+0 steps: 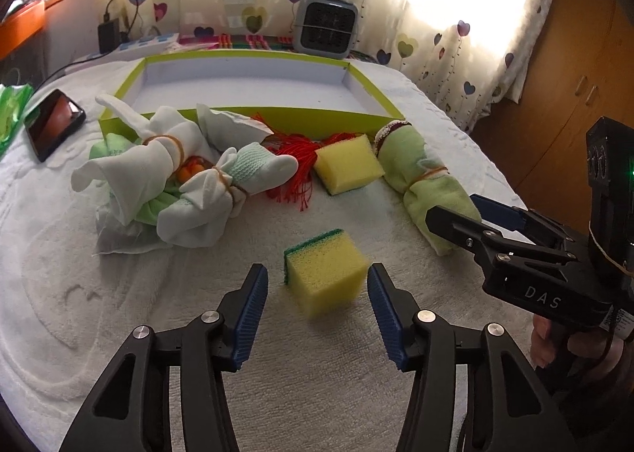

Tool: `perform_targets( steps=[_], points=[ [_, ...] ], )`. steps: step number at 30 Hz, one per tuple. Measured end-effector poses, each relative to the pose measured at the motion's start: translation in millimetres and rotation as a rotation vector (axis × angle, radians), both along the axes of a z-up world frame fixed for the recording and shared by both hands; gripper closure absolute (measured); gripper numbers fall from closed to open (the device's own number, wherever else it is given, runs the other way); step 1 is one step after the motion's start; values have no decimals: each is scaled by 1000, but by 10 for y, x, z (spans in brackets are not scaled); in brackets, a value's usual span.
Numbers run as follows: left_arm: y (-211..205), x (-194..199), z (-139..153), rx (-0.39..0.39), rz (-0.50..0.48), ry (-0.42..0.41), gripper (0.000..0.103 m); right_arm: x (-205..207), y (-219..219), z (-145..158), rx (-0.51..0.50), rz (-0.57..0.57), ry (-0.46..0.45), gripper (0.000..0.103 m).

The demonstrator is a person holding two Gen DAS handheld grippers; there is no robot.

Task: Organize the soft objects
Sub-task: 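Grasp the yellow sponge with the left gripper while the right gripper grasps the rolled green towel, then carry the sponge and the green towel over the lime-green tray with both grippers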

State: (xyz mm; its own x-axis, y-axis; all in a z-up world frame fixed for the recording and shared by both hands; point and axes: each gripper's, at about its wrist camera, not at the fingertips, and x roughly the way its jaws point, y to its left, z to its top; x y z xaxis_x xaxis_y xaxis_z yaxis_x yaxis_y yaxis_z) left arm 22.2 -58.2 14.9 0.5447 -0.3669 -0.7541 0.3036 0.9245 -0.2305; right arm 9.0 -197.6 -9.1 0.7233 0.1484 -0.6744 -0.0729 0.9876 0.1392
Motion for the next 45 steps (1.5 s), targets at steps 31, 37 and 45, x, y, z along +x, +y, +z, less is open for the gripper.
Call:
perform_targets(
  steps=[31, 37, 45],
  points=[
    [167, -30, 141, -37, 10, -53, 70, -99, 14, 49, 39, -7, -53, 71],
    [173, -41, 257, -41, 2, -78, 70, -117, 33, 123, 40, -9, -71, 71],
    [255, 82, 429, -50, 18, -95, 70, -63, 67, 286, 29, -13, -100, 71]
  ],
)
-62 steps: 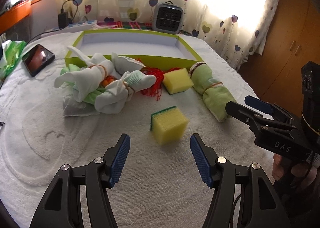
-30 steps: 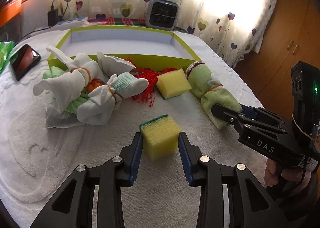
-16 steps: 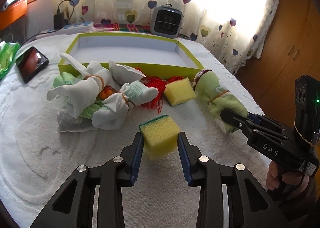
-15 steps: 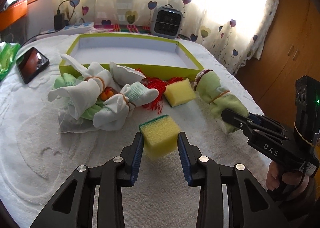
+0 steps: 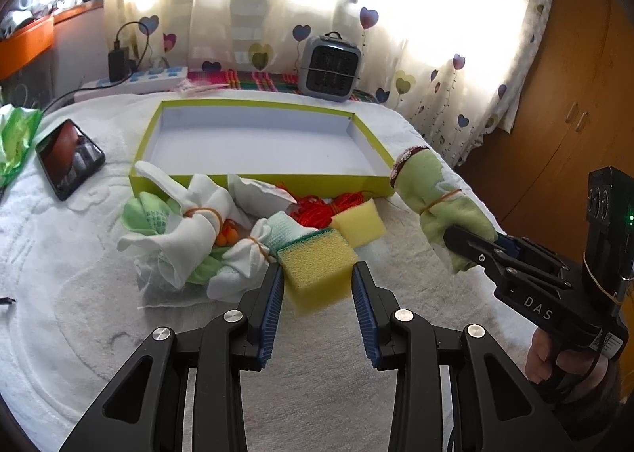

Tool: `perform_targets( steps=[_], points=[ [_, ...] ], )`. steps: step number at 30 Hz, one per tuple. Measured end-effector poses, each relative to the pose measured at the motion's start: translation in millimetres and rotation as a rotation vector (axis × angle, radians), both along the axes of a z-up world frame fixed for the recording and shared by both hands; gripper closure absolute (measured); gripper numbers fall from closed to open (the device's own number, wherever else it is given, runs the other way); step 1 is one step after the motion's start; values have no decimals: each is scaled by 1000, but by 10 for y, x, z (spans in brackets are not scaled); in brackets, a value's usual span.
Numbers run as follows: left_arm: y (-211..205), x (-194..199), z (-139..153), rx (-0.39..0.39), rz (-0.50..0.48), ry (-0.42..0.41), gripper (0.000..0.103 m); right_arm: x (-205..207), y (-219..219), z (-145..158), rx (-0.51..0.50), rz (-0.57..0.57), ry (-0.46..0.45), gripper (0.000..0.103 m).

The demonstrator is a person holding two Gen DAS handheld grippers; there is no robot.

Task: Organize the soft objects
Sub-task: 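Carry the sponge and the green towel over the lime-green tray with both grippers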

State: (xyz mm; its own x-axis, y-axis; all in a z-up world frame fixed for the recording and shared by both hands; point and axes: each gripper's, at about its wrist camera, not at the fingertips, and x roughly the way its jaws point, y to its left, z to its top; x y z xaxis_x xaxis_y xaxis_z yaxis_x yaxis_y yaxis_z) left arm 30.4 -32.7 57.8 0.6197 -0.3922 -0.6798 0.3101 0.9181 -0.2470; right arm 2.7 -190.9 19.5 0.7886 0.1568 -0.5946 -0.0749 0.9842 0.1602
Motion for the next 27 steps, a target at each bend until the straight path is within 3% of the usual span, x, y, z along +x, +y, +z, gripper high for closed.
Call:
perform_targets(
  steps=[10, 18, 27],
  points=[
    [215, 395, 315, 21, 46, -64, 70, 253, 21, 148, -2, -6, -12, 71],
    [386, 842, 374, 41, 80, -53, 70, 545, 58, 212, -16, -25, 5, 71],
    [501, 1365, 246, 37, 93, 10, 70, 982, 70, 153, -16, -42, 44, 71]
  ],
)
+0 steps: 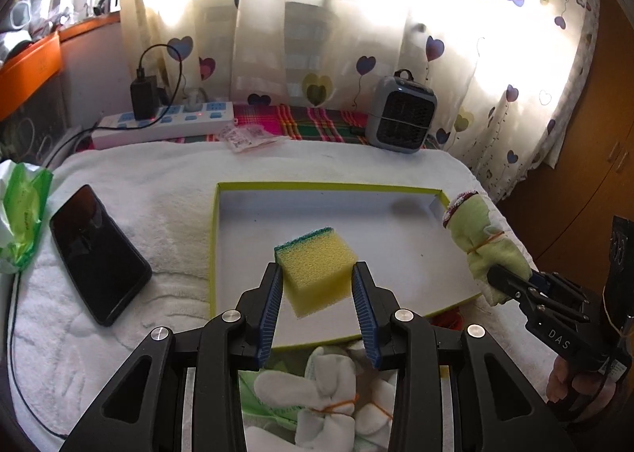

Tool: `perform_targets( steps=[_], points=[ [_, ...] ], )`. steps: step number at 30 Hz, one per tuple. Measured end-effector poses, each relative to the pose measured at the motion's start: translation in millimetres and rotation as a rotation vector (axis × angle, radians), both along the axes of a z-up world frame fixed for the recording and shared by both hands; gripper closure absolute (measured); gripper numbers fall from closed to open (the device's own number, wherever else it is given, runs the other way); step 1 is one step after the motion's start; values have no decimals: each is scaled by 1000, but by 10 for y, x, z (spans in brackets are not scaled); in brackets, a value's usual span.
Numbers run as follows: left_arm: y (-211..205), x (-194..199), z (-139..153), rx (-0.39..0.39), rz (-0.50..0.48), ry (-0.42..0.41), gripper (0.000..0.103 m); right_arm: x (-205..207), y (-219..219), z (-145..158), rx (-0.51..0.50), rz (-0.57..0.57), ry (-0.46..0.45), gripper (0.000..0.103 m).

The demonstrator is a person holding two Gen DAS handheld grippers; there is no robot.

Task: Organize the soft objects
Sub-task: 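Carry the sponge and the green towel over the lime-green tray with both grippers, then lower and release the sponge with the left gripper while the right releases the towel in the tray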

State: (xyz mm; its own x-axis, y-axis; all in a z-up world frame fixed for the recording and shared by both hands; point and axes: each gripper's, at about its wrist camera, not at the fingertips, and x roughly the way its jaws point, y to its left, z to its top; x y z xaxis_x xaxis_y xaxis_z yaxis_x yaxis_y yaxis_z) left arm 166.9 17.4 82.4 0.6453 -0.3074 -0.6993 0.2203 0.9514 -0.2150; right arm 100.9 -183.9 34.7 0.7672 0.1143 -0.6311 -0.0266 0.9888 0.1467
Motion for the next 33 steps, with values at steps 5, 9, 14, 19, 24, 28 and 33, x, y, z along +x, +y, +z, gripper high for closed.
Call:
perform_targets(
  steps=[5, 9, 14, 19, 24, 28, 33],
  points=[
    [38, 266, -103, 33, 20, 31, 70, 180, 38, -56, 0, -6, 26, 71],
    [38, 423, -184, 62, 22, 49, 70, 302, 73, -74, -4, -16, 42, 71],
    [20, 555, -257, 90, 16, 56, 70, 420, 120, -166, -13, -17, 68, 71],
    [25, 652, -324, 113, 20, 72, 70, 476, 146, -214, -33, -30, 78, 71],
    [12, 715, -372, 119, 11, 86, 70, 507, 167, -227, -63, -44, 78, 71],
    [12, 762, -421, 116, 15, 104, 69, 515, 196, -245, -74, -42, 79, 70],
    [22, 768, -437, 111, 19, 110, 68, 513, 189, -253, -66, -41, 77, 67]
  ],
)
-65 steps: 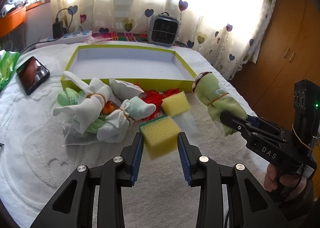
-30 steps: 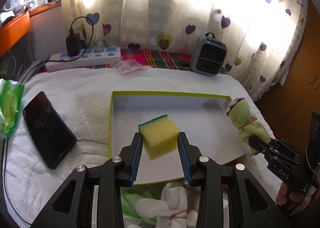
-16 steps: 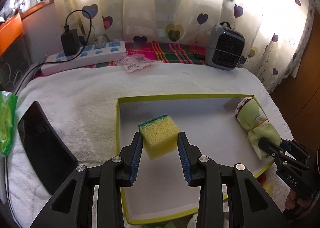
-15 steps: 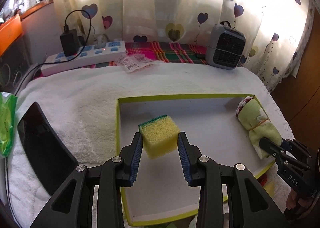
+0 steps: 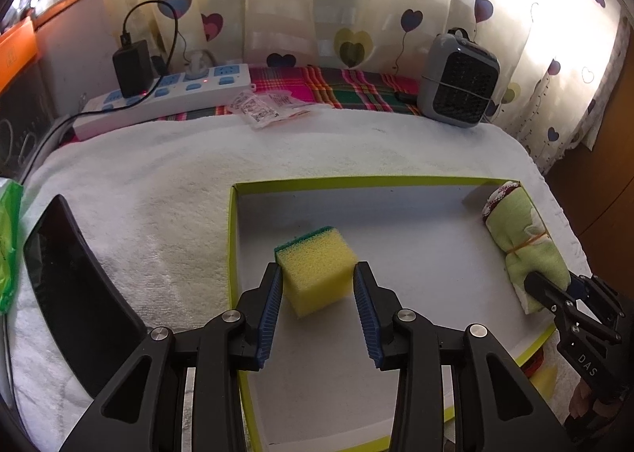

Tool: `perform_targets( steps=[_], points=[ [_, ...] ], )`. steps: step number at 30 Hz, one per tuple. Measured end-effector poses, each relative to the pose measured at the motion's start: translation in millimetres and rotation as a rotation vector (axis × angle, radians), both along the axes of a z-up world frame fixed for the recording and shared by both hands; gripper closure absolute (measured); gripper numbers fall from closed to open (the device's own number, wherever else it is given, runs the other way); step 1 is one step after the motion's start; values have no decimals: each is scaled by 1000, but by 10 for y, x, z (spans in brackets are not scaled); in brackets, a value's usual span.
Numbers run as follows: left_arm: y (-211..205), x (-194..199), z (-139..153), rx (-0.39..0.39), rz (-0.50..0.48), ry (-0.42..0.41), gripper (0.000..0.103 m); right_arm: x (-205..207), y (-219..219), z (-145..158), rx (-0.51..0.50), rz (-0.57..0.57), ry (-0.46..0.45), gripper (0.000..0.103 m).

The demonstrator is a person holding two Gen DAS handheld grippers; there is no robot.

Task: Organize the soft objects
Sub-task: 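Lower and release the sponge with the left gripper while the right releases the towel in the tray, then move the left gripper to the white knotted cloth bundle while the right moves to another yellow sponge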

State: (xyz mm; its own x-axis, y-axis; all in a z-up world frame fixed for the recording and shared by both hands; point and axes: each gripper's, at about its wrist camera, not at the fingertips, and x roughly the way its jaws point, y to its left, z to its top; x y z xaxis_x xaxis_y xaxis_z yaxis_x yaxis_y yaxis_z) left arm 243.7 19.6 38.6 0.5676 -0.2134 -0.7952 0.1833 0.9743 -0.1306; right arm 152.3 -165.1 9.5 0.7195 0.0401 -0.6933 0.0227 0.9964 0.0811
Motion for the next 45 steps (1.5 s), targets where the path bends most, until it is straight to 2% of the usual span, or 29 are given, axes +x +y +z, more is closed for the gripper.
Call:
perform_targets(
  steps=[6, 14, 24, 45],
  points=[
    [17, -3, 9, -6, 8, -1, 65, -9, 2, 5, 1, 0, -4, 64],
    [15, -82, 67, -11, 3, -13, 57, -49, -5, 24, 16, -2, -14, 59],
    [63, -265, 180, -13, 20, -35, 56, -187, -8, 95, 29, -11, -49, 50],
    [114, -1022, 342, -8, 63, -97, 56, -658, 62, 207, 37, 4, -97, 50]
  ],
)
